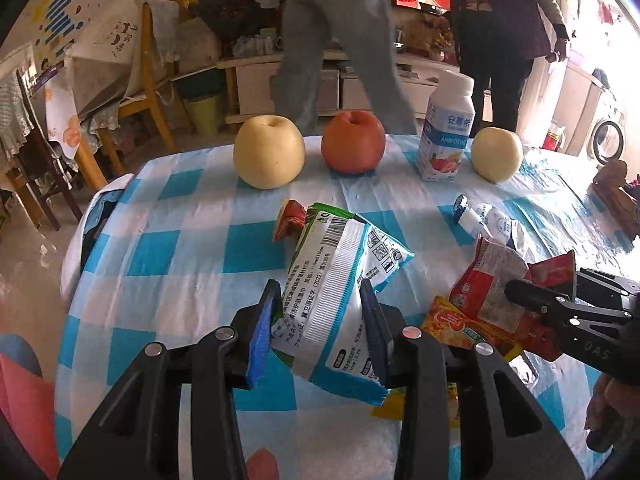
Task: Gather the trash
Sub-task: 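Grasp the green-and-white snack bag with the left gripper while the right gripper grasps the red wrapper, then lift the green-and-white bag with the left gripper while the right gripper lifts the red wrapper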
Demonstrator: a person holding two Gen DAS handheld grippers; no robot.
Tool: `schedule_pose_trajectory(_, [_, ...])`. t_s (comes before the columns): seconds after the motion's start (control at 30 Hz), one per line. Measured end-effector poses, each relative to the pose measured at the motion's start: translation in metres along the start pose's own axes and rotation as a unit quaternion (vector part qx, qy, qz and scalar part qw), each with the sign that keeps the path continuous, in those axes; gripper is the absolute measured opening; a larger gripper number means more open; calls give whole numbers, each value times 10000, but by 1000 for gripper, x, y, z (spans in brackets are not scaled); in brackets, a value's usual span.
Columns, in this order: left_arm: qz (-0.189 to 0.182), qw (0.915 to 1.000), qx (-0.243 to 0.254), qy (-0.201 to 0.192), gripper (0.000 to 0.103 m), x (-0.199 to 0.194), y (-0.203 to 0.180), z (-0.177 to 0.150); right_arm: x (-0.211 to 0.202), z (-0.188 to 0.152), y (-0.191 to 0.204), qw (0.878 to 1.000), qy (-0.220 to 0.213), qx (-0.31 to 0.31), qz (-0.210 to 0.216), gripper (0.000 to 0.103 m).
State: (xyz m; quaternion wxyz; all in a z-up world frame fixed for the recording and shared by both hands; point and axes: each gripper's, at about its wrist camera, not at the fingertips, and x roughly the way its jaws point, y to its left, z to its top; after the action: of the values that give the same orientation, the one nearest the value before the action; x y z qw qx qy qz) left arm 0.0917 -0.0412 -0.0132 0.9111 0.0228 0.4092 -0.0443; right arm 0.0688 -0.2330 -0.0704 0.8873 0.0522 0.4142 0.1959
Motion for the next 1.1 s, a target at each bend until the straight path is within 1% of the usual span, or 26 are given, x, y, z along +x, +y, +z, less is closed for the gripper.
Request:
schedule_pose_trajectory(0.5, [141, 9998, 120, -95, 41, -7, -4, -3, -14, 6, 10, 9996, -210, -180, 54, 32])
schedule_pose_trajectory(0.63, [176, 9996, 71, -187, 41, -14, 1, -1, -18, 7, 13, 9994, -262, -220, 64, 32])
schedule_pose_trajectory(0.87, [184, 9995, 14, -237, 41, -23, 8, -3, -24, 6, 13, 9992, -320, -242, 91, 31])
schedule_pose_trajectory(0.97, [183, 9995, 12, -262, 41, -25, 8, -3, -28, 8, 13, 9989, -391, -249, 85, 22])
schedule_pose_trajectory(1.0, [182, 9995, 13, -265, 41, -25, 9, -3, -31, 9, 13, 9987, -439, -264, 71, 17])
schedule_pose_trajectory(1.1, [168, 9995, 17, -267, 41, -27, 9, -4, -36, 11, 14, 9982, -508, -319, 36, 14])
